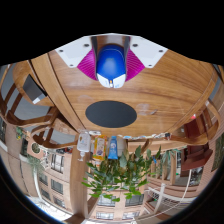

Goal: Arrange mouse

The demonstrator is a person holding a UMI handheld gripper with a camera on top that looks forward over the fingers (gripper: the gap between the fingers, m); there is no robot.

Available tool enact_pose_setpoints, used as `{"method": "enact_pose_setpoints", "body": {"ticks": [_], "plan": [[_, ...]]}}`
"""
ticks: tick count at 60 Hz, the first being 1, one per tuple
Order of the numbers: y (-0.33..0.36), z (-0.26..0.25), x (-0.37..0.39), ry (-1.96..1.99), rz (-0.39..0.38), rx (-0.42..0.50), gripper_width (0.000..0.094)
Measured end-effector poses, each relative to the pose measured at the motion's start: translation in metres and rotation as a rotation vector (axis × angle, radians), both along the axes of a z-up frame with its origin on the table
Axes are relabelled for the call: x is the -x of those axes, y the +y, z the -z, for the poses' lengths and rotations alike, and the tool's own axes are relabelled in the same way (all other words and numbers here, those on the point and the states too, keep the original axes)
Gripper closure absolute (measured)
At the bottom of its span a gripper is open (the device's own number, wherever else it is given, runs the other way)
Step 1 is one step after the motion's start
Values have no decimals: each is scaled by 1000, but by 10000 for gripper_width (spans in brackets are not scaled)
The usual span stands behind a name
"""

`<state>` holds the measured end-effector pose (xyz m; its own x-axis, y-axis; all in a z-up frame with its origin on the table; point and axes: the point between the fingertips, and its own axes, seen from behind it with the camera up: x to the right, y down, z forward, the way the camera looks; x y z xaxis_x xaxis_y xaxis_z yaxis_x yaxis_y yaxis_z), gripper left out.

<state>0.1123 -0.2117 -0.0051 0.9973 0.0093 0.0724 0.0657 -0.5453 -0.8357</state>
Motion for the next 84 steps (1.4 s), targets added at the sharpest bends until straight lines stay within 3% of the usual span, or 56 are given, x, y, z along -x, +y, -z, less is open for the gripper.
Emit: {"method": "enact_pose_setpoints", "body": {"ticks": [8, 15, 24, 31, 36, 43, 48, 56, 67, 72, 81, 84], "plan": [[-7, -42, -4, 11, 34, -56, 564], [8, -122, -9, 26, 48, -188, 563], [61, -223, -20, 31, 66, -366, 566], [118, -243, -24, 11, 75, -412, 567], [160, -206, -22, 12, 82, -349, 566], [212, -134, -18, 42, 92, -189, 566], [226, -80, -17, 40, 105, -88, 562], [232, -29, -14, 40, 108, 0, 535], [224, 1, -2, 79, 82, 79, 441], [220, -2, -1, 77, 81, 77, 346], [201, -34, -4, 26, 81, 32, 76], [191, -48, -4, 19, 81, 18, 83]]}}
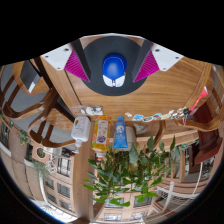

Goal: Arrange mouse

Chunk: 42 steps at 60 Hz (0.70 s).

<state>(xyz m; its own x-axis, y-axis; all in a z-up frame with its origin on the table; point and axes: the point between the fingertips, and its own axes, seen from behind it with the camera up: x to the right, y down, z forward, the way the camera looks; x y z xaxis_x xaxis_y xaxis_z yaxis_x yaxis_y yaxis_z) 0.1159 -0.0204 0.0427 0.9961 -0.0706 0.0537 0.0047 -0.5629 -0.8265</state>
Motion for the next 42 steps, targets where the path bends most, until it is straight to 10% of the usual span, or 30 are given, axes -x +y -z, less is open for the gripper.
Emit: {"method": "enact_pose_setpoints", "body": {"ticks": [42], "plan": [[-187, -142, 29, -24, -1, -113, 83]]}}
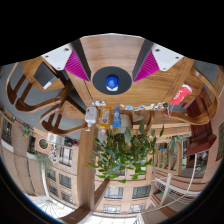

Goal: Arrange mouse

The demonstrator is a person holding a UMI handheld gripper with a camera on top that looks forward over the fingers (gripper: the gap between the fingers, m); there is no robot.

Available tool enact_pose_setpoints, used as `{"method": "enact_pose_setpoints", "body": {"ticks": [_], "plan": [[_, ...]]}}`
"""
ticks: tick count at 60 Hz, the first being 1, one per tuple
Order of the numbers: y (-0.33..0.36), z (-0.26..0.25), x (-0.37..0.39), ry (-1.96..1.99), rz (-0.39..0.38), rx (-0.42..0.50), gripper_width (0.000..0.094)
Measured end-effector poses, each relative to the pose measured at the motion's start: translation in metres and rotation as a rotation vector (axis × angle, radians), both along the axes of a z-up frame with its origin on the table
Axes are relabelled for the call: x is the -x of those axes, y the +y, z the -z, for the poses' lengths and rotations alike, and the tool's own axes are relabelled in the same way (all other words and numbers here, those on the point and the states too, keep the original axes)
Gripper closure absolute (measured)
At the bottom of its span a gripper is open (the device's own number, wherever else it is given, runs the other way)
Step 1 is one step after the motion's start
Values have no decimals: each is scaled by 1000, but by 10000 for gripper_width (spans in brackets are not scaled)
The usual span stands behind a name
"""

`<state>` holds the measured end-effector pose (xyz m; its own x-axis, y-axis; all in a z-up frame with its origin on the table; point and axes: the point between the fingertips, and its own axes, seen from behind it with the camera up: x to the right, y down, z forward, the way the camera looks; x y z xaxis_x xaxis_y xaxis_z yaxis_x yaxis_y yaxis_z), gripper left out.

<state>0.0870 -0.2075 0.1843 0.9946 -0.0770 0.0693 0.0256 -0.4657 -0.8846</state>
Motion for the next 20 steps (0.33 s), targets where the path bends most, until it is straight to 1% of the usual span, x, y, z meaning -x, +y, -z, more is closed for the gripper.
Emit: {"method": "enact_pose_setpoints", "body": {"ticks": [11, 20], "plan": [[-20, 7, 6, 13, -19, 19, 84], [-25, 5, 2, 5, -17, 17, 82]]}}
